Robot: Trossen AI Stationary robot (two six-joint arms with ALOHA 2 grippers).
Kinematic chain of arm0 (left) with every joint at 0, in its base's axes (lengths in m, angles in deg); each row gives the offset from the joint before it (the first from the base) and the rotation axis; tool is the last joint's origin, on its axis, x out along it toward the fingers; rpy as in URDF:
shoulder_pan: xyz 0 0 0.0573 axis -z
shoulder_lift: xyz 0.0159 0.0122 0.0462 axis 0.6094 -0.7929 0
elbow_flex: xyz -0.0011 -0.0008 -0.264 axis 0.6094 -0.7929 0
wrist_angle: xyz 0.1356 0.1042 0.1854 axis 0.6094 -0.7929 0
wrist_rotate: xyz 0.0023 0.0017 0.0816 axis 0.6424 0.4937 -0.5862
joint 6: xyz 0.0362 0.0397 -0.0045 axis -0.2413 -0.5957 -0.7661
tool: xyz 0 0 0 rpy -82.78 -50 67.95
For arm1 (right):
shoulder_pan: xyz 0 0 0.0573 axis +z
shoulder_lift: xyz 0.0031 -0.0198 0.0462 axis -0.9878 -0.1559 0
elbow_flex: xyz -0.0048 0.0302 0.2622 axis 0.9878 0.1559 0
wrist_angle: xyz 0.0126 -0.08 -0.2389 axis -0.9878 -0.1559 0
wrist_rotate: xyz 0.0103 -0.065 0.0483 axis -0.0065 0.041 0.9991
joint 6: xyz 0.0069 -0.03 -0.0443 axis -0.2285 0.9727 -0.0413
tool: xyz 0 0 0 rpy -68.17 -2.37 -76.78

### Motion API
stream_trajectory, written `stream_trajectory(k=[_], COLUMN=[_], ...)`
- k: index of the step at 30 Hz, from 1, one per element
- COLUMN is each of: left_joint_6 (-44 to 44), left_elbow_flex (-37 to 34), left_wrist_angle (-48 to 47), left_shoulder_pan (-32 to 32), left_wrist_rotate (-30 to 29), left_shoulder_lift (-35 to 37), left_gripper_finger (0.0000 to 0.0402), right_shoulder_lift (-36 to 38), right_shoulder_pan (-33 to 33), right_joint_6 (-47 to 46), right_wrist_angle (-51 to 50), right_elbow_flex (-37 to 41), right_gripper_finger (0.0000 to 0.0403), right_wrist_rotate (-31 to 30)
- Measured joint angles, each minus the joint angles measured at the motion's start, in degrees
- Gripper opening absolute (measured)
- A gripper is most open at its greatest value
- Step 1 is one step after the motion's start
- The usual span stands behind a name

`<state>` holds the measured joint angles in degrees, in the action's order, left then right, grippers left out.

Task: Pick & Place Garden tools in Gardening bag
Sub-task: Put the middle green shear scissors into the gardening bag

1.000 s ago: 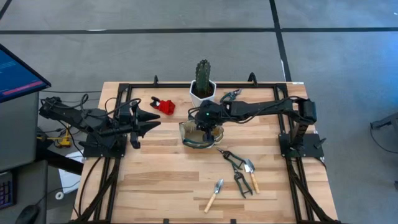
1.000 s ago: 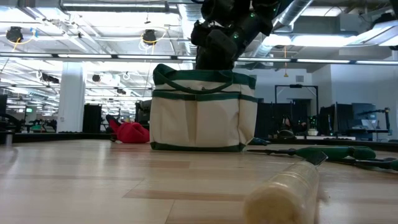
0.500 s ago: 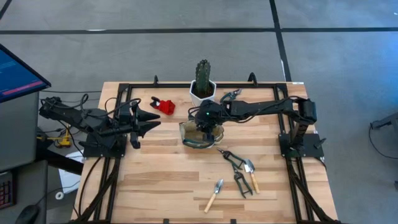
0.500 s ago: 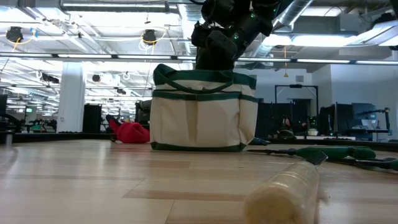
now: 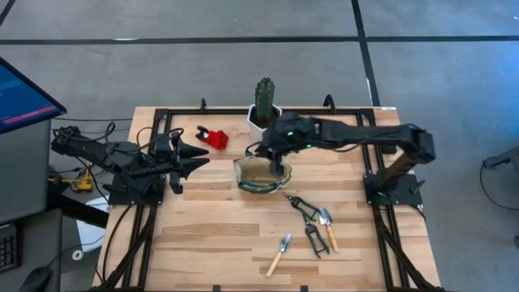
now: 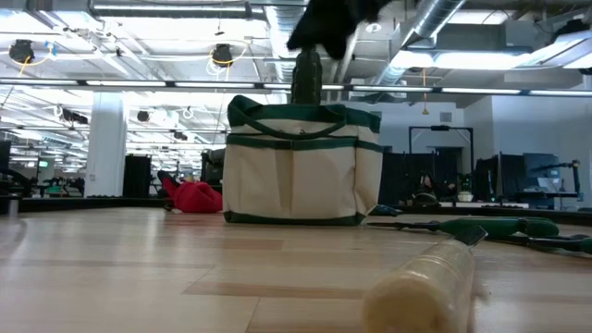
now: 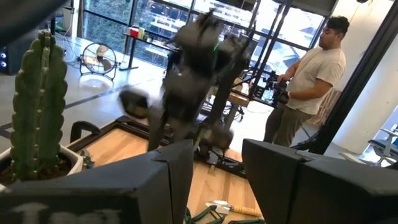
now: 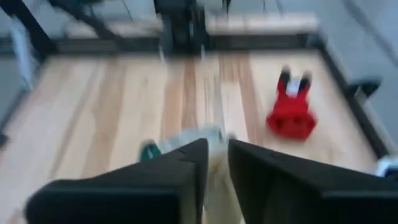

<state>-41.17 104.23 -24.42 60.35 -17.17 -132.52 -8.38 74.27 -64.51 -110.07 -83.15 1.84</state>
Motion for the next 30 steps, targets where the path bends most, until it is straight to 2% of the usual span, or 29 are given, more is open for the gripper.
stream_trajectory(k=[6, 14, 26, 30], left_joint_6=[0.00, -0.01, -0.02, -0.02], left_elbow_flex=[0.00, 0.00, 0.00, 0.00], left_wrist_angle=[0.07, 0.07, 0.33, 0.31], left_shoulder_pan=[0.00, 0.00, 0.00, 0.00], left_wrist_rotate=[-0.01, -0.01, -0.01, -0.01], left_shoulder_lift=[0.00, 0.00, 0.00, 0.00], left_gripper_finger=[0.0127, 0.0127, 0.0127, 0.0127], right_shoulder_lift=[9.43, 18.10, 23.00, 23.39], right_shoulder_pan=[0.39, 2.55, 7.27, 8.55], right_joint_6=[-0.41, -0.57, -0.68, -4.66], right_wrist_angle=[0.11, -0.05, -3.47, -3.69], right_elbow_flex=[-0.02, -0.02, -0.02, -0.02], right_gripper_finger=[0.0004, 0.0011, 0.0001, 0.0002], right_wrist_rotate=[-0.04, -0.13, -0.16, -1.30])
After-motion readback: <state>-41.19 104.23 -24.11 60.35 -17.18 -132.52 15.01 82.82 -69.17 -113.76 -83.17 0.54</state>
